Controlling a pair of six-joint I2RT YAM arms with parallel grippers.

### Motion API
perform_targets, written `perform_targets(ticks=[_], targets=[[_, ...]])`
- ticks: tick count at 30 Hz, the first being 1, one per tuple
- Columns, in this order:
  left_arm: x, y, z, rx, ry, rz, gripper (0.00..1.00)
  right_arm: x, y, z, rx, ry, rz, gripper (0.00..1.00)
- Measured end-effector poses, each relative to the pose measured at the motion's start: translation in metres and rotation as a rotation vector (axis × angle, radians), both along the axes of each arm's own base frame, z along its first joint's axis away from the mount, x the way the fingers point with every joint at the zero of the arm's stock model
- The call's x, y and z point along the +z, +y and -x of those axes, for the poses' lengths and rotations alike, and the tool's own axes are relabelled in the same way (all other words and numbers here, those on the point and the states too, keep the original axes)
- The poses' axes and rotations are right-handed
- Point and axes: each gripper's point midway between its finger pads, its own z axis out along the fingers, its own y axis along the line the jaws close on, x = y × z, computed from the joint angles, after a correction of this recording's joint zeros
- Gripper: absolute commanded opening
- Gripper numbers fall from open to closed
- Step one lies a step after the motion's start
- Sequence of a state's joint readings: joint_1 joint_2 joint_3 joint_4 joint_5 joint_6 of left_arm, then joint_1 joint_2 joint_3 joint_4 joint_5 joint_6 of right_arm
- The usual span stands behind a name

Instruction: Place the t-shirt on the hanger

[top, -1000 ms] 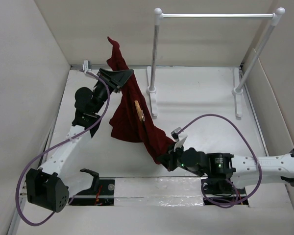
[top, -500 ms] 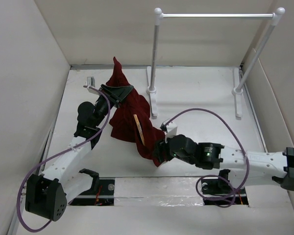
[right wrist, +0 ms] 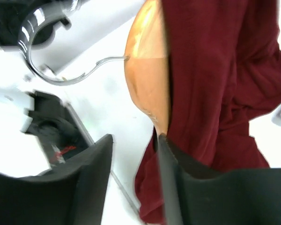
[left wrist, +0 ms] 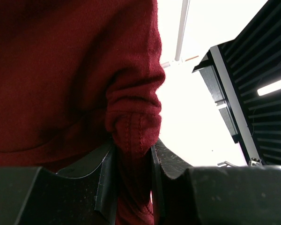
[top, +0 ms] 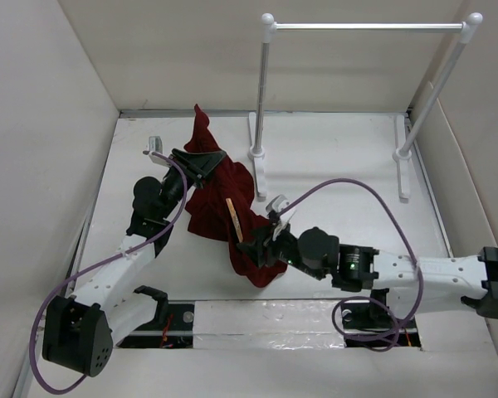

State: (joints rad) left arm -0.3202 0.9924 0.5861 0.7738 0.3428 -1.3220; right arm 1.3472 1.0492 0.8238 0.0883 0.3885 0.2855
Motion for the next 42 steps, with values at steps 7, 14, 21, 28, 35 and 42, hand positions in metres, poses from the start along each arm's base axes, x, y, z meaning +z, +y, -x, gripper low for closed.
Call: perform_targets(ticks=[7,14,21,28,35,42], targets=[[-0.001,0.000,0.000,0.001,0.005,0.004,0.00,-0.023,0.018,-0.019,-0.055,-0.111,0.066,0.48],[-0.002,0.003,0.000,0.013,0.003,0.001,0.00,-0.031,0.030,-0.037,-0.135,-0.171,0.106,0.26],[-0.008,0.006,-0.002,0.028,0.020,0.000,0.00,-0.037,0.035,-0.049,-0.210,-0.185,0.120,0.41],[-0.006,0.006,0.004,0.018,0.019,0.019,0.00,-0.034,0.027,-0.063,-0.322,-0.194,0.104,0.00],[-0.010,0.004,0.004,0.021,0.021,-0.047,0.36,-0.032,0.017,-0.061,-0.335,-0.170,0.109,0.00],[0.012,0.009,-0.007,0.100,-0.058,-0.223,0.63,-0.018,-0.013,-0.051,-0.318,-0.098,0.103,0.00]])
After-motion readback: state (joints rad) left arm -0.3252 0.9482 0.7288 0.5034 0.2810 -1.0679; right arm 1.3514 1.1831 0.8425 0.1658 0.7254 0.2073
